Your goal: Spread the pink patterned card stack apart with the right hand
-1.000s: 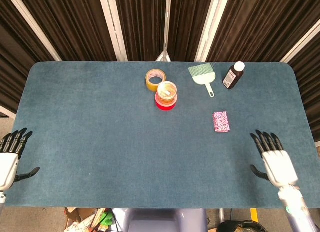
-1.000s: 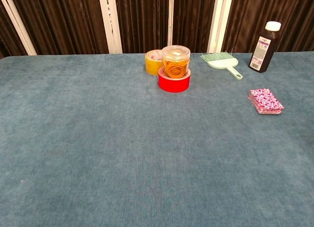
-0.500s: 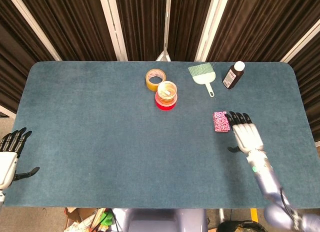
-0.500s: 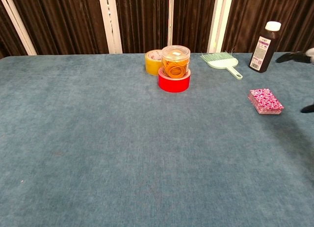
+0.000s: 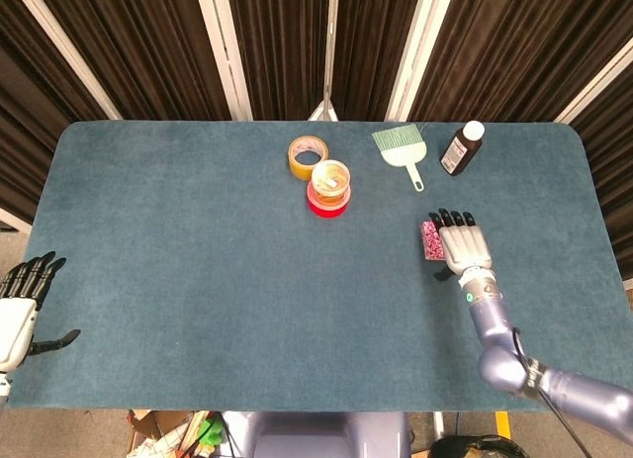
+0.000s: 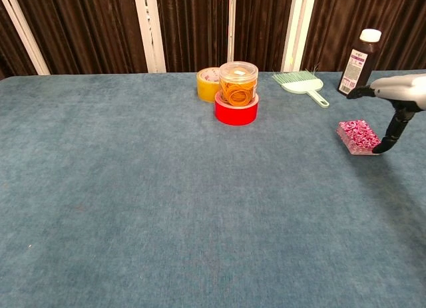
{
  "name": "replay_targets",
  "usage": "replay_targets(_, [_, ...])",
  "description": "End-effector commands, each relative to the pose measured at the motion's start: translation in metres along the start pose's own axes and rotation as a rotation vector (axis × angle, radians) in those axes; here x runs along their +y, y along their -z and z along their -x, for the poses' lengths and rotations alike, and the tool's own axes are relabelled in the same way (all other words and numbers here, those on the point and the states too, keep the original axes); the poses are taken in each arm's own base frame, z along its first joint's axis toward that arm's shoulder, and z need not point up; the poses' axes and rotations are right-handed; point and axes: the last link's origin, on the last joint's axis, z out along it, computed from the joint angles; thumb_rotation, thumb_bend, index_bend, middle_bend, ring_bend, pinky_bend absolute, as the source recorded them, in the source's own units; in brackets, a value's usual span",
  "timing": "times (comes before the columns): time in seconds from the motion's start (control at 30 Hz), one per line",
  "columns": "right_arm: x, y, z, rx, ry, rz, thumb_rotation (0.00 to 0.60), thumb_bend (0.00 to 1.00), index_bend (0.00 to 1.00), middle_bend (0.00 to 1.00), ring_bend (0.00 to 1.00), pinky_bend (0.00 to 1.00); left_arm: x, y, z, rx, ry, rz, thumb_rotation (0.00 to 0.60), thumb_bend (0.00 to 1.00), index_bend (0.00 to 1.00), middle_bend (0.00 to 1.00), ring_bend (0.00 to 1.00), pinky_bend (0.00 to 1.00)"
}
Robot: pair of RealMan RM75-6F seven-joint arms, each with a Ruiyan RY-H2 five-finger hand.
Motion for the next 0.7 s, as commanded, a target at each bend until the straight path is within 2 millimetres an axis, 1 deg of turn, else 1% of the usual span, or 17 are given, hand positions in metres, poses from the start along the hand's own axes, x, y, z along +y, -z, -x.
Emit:
replay_targets(0.03, [-0.004, -0.009, 0.005, -0.024, 0.008, 0.013, 0.600, 0.16, 0.00, 0.00, 0.00, 0.00, 0.000, -0.001, 0.000, -0.003, 0.001, -0.002, 0.600, 0.00, 0.00, 0.00, 0.00, 0.04])
replay_targets(0.3, [-0.003, -0.025, 0.013, -0.067, 0.011, 0.051, 0.600, 0.16, 0.00, 0.00, 0.00, 0.00, -0.001, -0.001, 0.001, -0.012, 0.001, -0.008, 0.600, 0.00, 0.00, 0.00, 0.00, 0.04])
replay_targets(0.7, [-0.001, -0.039, 0.014, -0.079, -0.006, 0.083, 0.600, 0.16, 0.00, 0.00, 0.00, 0.00, -0.001, -0.002, 0.002, -0.022, 0.001, -0.008, 0.600, 0.00, 0.00, 0.00, 0.00, 0.04])
